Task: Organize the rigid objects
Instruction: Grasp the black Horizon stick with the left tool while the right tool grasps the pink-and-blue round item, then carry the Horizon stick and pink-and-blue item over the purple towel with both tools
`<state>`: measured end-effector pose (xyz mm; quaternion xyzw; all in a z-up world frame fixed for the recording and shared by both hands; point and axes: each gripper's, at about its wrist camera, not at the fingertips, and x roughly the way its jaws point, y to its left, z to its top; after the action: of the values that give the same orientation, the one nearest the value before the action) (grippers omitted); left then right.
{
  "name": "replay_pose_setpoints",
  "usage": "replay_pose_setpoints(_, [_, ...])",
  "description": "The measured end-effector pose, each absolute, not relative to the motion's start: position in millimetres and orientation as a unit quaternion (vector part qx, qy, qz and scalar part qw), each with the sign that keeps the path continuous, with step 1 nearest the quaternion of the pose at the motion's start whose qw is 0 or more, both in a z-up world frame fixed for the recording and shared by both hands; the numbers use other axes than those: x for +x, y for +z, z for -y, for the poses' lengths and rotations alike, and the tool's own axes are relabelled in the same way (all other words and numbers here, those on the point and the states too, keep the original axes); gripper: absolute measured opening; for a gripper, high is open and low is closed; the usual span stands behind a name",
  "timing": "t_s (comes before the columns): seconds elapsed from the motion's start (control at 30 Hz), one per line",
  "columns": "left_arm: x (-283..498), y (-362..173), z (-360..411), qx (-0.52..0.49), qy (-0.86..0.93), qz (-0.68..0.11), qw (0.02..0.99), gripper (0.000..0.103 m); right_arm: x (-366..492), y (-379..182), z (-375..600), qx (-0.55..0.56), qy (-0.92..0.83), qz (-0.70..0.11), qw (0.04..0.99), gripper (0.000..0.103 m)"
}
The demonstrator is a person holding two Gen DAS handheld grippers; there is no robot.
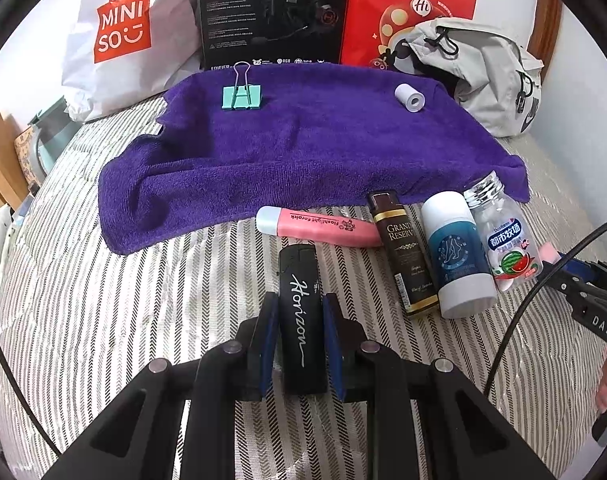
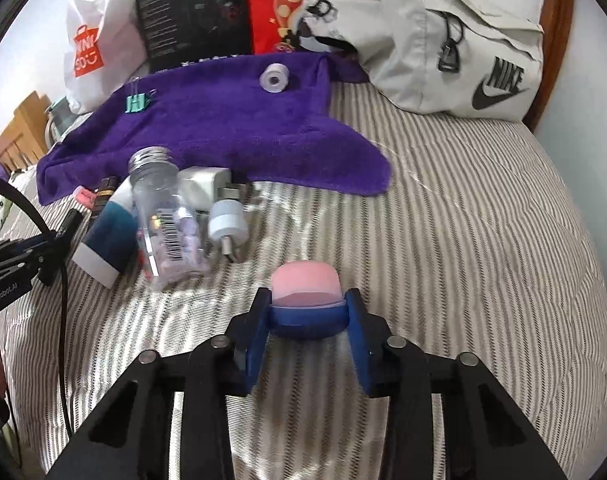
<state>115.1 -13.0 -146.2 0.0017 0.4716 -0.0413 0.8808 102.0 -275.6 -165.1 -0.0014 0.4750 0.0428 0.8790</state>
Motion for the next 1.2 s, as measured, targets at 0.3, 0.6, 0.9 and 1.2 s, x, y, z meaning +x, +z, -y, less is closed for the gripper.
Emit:
replay_pose_setpoints(0.3, [115.0, -144.2, 11.3, -0.001, -0.047, -0.472, 0.88, 0.021, 102.6, -165.2, 279.3, 0.001, 0.06, -0.481, 0.875, 0.037])
replay_pose_setpoints(0.6, [110.7, -128.6, -17.1, -0.036, -0.045, -0.469, 0.881, 0.021, 100.5, -147.7, 290.4, 0.004, 0.074, -0.479, 0.875, 0.037])
replay_pose_setpoints(0.9, [118.3, -123.9, -14.3, -0.03, -0.049, -0.473, 0.879, 0.021, 103.0, -156.1, 295.4, 0.018, 0.085, -0.489, 0.868, 0.037])
replay_pose_setpoints(1.2, [120.8, -107.2, -18.7, -0.042, -0.062, -0.461, 0.884, 0.021, 105.7, -123.9, 291.5, 0.012, 0.103, -0.464, 0.88, 0.037])
